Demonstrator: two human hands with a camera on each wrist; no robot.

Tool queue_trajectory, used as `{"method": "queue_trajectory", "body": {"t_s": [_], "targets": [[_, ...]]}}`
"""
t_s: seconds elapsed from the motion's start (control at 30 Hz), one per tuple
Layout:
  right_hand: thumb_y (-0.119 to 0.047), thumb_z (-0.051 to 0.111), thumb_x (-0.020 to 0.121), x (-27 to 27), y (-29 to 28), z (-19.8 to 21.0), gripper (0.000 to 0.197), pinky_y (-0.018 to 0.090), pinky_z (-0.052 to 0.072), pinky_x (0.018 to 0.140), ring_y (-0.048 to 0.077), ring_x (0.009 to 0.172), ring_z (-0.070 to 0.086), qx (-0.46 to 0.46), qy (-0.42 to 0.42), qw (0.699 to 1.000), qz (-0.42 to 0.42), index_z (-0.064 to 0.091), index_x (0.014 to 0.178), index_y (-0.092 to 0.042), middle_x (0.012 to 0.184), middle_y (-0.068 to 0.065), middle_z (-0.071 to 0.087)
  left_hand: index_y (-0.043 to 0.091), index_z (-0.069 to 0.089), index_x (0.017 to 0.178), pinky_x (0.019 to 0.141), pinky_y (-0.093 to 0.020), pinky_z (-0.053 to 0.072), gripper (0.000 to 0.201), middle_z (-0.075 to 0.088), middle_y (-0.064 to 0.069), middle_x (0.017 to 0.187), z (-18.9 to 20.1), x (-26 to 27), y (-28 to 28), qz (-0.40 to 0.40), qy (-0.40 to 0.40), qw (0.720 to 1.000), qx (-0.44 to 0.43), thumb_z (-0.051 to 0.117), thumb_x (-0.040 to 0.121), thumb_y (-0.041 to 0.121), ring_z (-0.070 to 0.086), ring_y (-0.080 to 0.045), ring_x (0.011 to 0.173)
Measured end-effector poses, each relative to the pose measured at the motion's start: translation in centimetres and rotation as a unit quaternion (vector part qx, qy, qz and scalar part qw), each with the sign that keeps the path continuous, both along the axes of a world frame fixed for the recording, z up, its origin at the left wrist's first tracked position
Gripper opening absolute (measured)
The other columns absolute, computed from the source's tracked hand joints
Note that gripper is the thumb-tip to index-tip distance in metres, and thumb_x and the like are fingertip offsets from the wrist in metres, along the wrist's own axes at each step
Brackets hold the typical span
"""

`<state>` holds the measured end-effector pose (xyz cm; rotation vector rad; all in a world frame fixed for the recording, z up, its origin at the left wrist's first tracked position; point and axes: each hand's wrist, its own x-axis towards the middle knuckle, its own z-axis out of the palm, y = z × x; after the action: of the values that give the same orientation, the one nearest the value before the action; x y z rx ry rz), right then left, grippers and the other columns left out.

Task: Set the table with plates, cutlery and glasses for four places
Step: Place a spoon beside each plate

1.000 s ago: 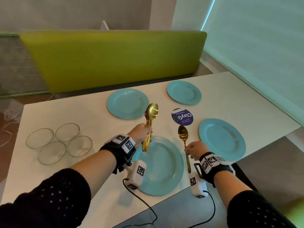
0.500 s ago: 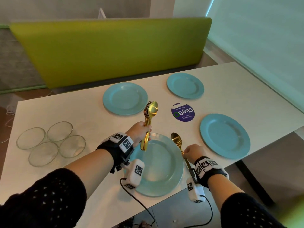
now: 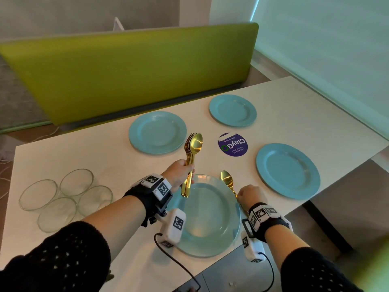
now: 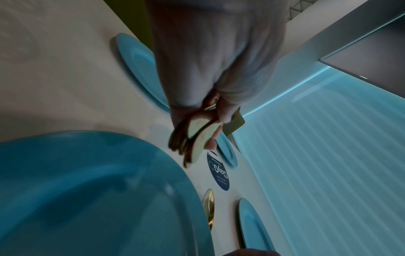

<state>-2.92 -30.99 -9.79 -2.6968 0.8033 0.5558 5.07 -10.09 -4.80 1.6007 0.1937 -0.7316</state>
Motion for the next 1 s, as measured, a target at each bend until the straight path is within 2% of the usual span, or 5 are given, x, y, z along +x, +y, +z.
{"method": "queue_trajectory", "body": {"t_s": [0.47, 0.67, 0.8, 0.9, 1.0], "targets": [[-0.021, 0.053, 0.088, -0.3, 0.2, 0.6, 0.021, 0.031, 0.054, 0.081, 0.025, 0.088, 0.063, 0.005, -0.018, 1.000, -0.020, 0.073, 0.093, -0.017, 0.098, 0.007, 0.068, 0.011, 0.051, 0.083, 0.071, -0.031, 0.049, 0.019, 0.050, -0.005, 0.078, -0.2, 0.7, -0.2, -0.028, -0.001, 1.000, 0.000, 0.042, 0.099, 0.016, 0.052, -0.018, 0.065], [-0.024, 0.058, 0.091, 1.4, -0.3, 5.0, 0.029, 0.031, 0.044, 0.096, 0.023, 0.113, 0.058, 0.069, -0.122, 0.989, -0.039, 0.066, 0.117, -0.016, 0.122, 0.006, 0.065, 0.008, 0.050, 0.084, 0.057, -0.023, 0.049, 0.019, 0.048, -0.006, 0.075, 0.7, 0.8, -1.2, -0.036, -0.005, 0.999, -0.019, 0.041, 0.100, 0.014, 0.049, -0.015, 0.063], [-0.027, 0.057, 0.091, 3.0, -0.2, 9.0, 0.025, 0.032, 0.050, 0.087, 0.018, 0.079, 0.060, 0.134, -0.199, 0.970, -0.029, 0.072, 0.100, -0.009, 0.098, 0.005, 0.072, 0.003, 0.048, 0.100, 0.059, -0.023, 0.048, 0.014, 0.048, -0.005, 0.077, 2.4, 1.0, -3.0, -0.061, -0.026, 0.997, -0.037, 0.041, 0.100, 0.014, 0.049, -0.014, 0.066], [-0.031, 0.055, 0.092, 4.0, 0.5, 10.6, 0.028, 0.026, 0.050, 0.066, 0.013, 0.061, 0.057, 0.203, -0.209, 0.956, -0.041, 0.070, 0.094, -0.008, 0.083, -0.002, 0.067, 0.005, 0.050, 0.094, 0.059, -0.023, 0.047, 0.015, 0.049, -0.005, 0.076, 3.5, 1.0, -5.1, -0.090, -0.043, 0.994, -0.050, 0.040, 0.100, 0.015, 0.049, -0.013, 0.064], [-0.031, 0.051, 0.094, 4.5, 0.8, 11.1, 0.030, 0.021, 0.047, 0.058, 0.007, 0.057, 0.055, 0.239, -0.203, 0.949, -0.033, 0.069, 0.096, -0.007, 0.080, -0.004, 0.064, 0.011, 0.052, 0.084, 0.060, -0.023, 0.048, 0.021, 0.050, -0.004, 0.075, 4.2, 0.6, -7.4, -0.125, -0.053, 0.988, -0.073, 0.039, 0.100, 0.013, 0.048, -0.012, 0.064]]}}
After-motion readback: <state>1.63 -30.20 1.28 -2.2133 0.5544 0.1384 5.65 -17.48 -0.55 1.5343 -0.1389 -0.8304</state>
